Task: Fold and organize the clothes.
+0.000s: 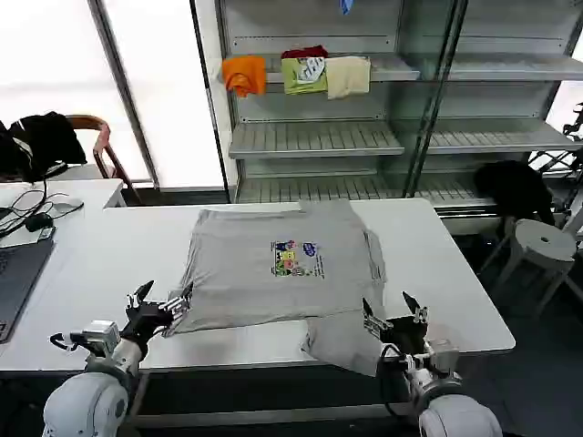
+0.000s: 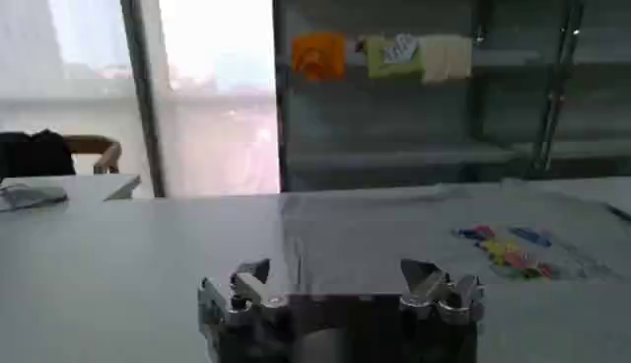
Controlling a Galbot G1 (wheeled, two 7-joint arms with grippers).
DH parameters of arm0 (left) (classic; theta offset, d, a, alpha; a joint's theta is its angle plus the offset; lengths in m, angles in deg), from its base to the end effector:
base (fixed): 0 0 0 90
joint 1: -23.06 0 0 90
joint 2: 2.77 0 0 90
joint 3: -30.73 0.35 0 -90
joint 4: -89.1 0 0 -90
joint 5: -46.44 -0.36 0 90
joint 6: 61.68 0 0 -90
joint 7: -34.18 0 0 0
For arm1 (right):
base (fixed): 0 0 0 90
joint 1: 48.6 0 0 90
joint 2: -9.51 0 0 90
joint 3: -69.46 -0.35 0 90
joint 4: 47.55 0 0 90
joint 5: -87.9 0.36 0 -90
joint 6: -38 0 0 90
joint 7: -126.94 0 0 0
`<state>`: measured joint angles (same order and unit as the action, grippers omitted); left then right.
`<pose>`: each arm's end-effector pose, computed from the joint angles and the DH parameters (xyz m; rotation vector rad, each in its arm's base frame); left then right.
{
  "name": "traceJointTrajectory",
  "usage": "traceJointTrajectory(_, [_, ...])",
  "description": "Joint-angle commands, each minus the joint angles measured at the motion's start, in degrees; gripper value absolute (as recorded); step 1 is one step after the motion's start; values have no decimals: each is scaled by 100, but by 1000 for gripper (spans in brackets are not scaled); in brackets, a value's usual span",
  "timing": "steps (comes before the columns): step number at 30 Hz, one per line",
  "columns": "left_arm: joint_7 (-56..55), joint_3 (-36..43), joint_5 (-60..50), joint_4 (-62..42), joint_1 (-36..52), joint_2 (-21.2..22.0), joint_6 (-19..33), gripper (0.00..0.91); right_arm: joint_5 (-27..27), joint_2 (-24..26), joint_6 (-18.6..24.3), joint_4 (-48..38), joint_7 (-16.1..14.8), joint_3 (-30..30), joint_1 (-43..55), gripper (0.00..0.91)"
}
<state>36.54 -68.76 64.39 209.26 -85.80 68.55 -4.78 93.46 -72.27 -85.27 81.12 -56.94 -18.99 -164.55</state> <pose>0.2440 0.1028 -0.2353 -0.0635 -2.7818 -0.0692 0.1980 -0.0104 -0.2352 0.2381 -2.7644 0.0411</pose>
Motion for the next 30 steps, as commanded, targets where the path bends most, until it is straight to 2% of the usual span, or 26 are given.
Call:
traceJointTrajectory(1, [-132,7,-17,-4,-437,-123,-10,907,303,75,-2,-2,32,-57,-356,907])
traceJointTrajectory(6, [-242,-10,-28,-2,-624,-175,-9,907,264,115,-4,53,43,61,-542,907])
traceJointTrajectory(12, [-230,2,24,-40,-728,-187,-5,907,122,45,-2,-95,219,120,-522,907])
traceJointTrajectory(14, [-221,21,33,-39,-728,-170,-4,907,109,22,-2,-149,245,120,-492,867])
traceJointTrajectory(15, [-220,46,31,-40,-723,-164,-4,907,106,12,-2,-186,261,122,-475,796])
traceJointTrajectory(18, [-215,89,24,-114,-674,-142,-4,907,59,-14,-1,-261,264,139,-445,725])
traceJointTrajectory(20, [-213,107,7,-198,-634,-115,-2,897,22,-32,1,-330,261,161,-414,635])
traceJointTrajectory(21, [-207,120,7,-252,-590,-103,-1,826,-14,-45,1,-386,254,170,-387,605])
traceJointTrajectory(22, [-202,128,9,-297,-564,-92,1,786,-20,-54,2,-427,258,179,-366,494])
traceJointTrajectory(23, [-202,131,9,-320,-559,-80,1,695,-30,-60,3,-459,259,180,-350,202])
traceJointTrajectory(24, [-205,138,8,-383,-507,-62,2,645,-56,-72,3,-506,254,186,-320,121])
traceJointTrajectory(25, [-203,143,14,-441,-472,-51,3,595,-64,-82,3,-542,255,191,-298,0])
traceJointTrajectory(26, [-204,145,19,-463,-453,-43,2,524,-69,-89,5,-577,255,195,-280,0])
traceJointTrajectory(27, [-203,147,35,-501,-418,-30,3,272,-93,-102,5,-620,254,203,-252,0])
traceJointTrajectory(28, [-203,143,52,-533,-387,-11,3,272,-102,-111,5,-648,252,209,-233,0])
traceJointTrajectory(29, [-203,142,75,-554,-355,1,3,111,-103,-118,6,-664,251,223,-221,0])
traceJointTrajectory(30, [-204,141,85,-566,-337,7,4,10,-107,-124,6,-679,249,230,-209,0])
